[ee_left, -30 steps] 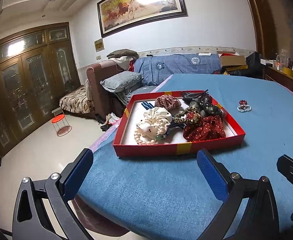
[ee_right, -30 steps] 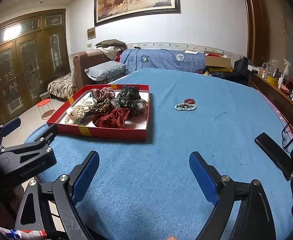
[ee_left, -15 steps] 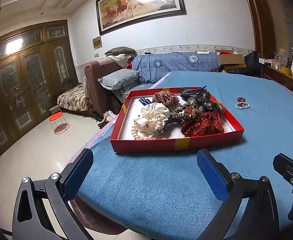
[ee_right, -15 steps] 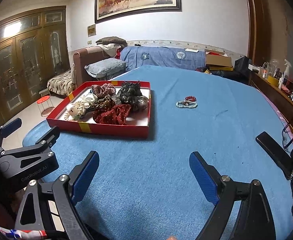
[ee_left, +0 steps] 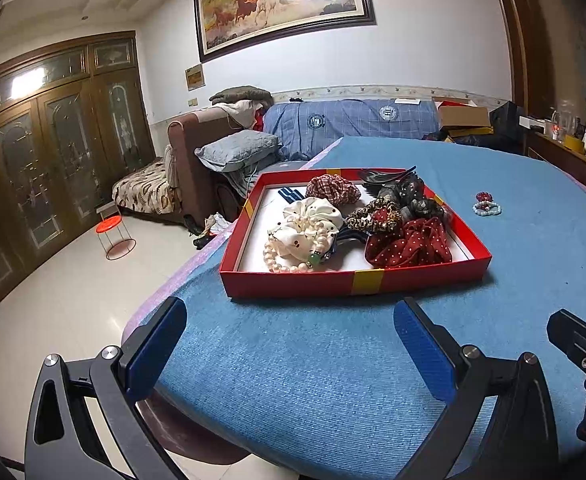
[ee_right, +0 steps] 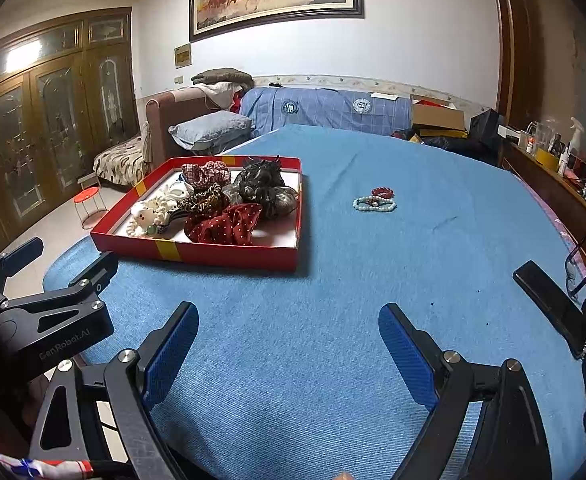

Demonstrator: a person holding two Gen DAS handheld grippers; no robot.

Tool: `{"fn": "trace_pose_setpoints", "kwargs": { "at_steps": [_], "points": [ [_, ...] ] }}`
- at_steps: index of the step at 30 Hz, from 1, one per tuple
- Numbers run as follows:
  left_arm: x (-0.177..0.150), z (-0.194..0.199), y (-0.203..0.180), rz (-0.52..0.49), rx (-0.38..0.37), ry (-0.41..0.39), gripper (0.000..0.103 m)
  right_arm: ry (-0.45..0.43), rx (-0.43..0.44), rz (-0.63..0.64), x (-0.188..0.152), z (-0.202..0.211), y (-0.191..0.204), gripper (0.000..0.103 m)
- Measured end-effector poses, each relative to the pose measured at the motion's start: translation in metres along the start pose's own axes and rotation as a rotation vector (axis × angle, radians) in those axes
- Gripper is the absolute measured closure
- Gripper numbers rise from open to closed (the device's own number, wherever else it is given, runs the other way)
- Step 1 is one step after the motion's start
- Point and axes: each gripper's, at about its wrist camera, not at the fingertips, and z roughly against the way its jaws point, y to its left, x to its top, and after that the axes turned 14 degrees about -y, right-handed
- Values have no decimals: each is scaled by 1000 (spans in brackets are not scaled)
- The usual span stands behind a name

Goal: Organize jewelry

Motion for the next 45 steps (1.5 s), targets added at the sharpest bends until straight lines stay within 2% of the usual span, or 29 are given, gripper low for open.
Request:
{"fn": "trace_pose_setpoints", "kwargs": {
  "at_steps": [45],
  "points": [
    [-5,-4,2,5,-4,6,0,19,-7,1,-5,-3,1,9]
  ]
}}
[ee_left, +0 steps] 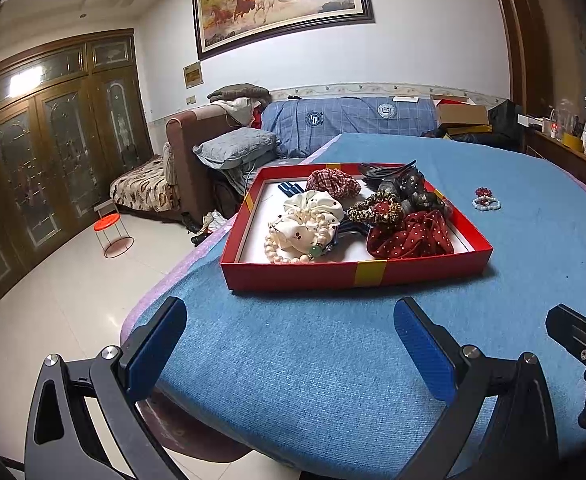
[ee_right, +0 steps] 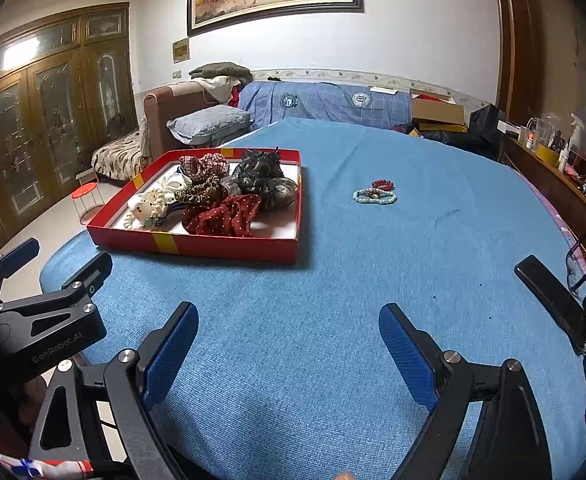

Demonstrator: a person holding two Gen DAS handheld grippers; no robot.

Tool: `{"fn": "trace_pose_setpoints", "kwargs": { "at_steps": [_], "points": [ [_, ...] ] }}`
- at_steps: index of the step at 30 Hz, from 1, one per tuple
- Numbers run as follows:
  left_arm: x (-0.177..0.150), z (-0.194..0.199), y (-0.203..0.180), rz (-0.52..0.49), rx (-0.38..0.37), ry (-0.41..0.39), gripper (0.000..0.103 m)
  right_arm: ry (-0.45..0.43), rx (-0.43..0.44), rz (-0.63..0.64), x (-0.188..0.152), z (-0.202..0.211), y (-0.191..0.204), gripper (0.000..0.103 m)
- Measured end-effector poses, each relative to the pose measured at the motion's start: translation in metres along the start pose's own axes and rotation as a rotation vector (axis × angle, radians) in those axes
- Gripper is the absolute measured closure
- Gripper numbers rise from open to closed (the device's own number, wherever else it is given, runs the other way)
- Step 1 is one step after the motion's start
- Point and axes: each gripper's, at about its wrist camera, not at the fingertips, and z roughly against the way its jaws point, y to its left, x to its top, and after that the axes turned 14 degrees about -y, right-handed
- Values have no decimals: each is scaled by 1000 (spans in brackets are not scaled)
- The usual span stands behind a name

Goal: Organize jewelry

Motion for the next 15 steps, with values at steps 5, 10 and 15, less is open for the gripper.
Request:
{"fn": "trace_pose_setpoints", "kwargs": {
  "at_steps": [5,10,15],
  "points": [
    [-3,0,1,4,-4,3,0,1,1,-1,0,0,0,9],
    [-5,0,2,1,18,6,0,-2,-1,-2,0,1,-1,9],
    [-5,4,1,-17,30,-15,0,-5,-3,-6,0,2,0,9]
  ]
}}
